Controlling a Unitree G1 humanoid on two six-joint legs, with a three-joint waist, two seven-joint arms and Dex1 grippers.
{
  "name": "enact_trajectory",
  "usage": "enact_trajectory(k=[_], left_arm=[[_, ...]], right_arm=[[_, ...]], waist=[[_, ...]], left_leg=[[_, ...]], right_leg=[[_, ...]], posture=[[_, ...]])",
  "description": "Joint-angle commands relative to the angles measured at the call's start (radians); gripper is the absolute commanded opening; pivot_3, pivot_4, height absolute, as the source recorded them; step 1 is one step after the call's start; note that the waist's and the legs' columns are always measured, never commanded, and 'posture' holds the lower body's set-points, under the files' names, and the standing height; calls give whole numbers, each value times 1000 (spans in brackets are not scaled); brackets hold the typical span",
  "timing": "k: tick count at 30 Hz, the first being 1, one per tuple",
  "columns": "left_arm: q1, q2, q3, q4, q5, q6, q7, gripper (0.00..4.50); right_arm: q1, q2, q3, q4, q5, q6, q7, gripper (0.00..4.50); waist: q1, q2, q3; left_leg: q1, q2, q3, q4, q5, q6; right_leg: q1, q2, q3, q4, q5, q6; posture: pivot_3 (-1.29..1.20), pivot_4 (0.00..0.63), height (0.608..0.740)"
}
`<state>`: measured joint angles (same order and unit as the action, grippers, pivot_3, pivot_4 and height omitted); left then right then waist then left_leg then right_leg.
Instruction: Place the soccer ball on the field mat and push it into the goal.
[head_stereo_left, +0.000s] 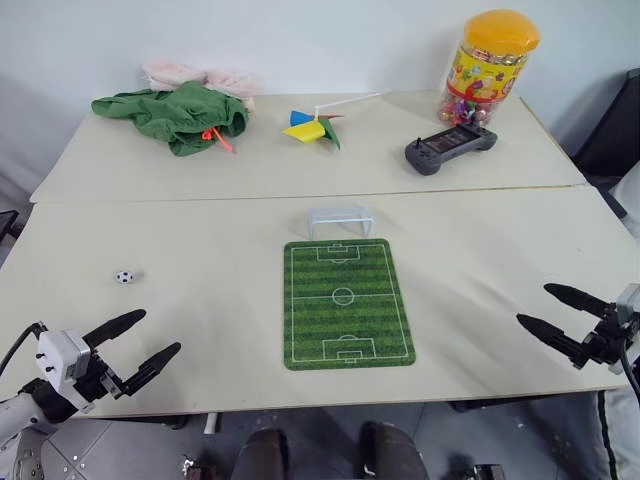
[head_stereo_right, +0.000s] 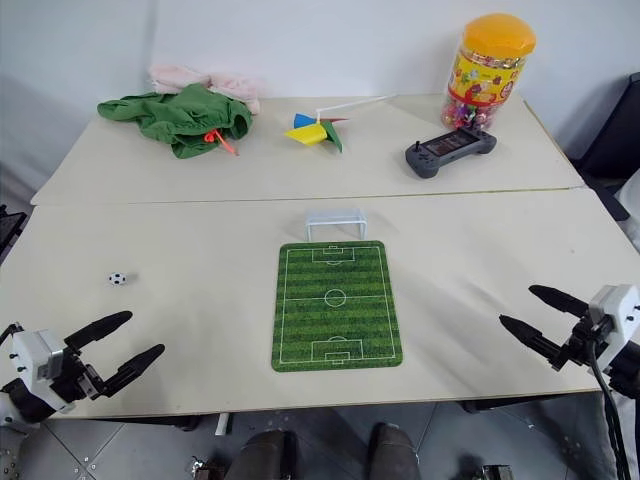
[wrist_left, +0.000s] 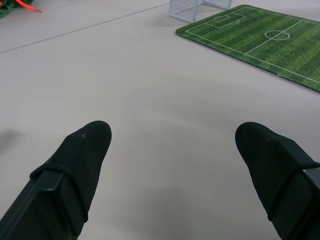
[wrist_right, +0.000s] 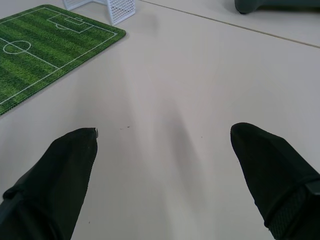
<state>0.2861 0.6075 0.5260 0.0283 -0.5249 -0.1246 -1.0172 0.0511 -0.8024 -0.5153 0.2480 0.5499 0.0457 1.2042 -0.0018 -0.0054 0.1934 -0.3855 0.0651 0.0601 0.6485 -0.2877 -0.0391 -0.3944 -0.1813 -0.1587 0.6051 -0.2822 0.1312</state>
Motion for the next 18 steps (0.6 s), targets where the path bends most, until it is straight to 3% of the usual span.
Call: enact_trajectory(k=[1,18], left_arm=[[5,8,12,2,19,-11,24,4476],[26,8,56,-156,-29,128,156,4476]], right_arm=[[1,-7,-22,-1,10,-2,2,4500],[-53,-18,-3,0,40,13,89,4500]], waist=[[0,0,0],[0,0,0]], left_leg=[[0,0,0,0,0,0],[0,0,1,0,0,0]], right_leg=[[0,0,0,0,0,0],[0,0,1,0,1,0]], posture=[[0,150,740],[0,150,740]])
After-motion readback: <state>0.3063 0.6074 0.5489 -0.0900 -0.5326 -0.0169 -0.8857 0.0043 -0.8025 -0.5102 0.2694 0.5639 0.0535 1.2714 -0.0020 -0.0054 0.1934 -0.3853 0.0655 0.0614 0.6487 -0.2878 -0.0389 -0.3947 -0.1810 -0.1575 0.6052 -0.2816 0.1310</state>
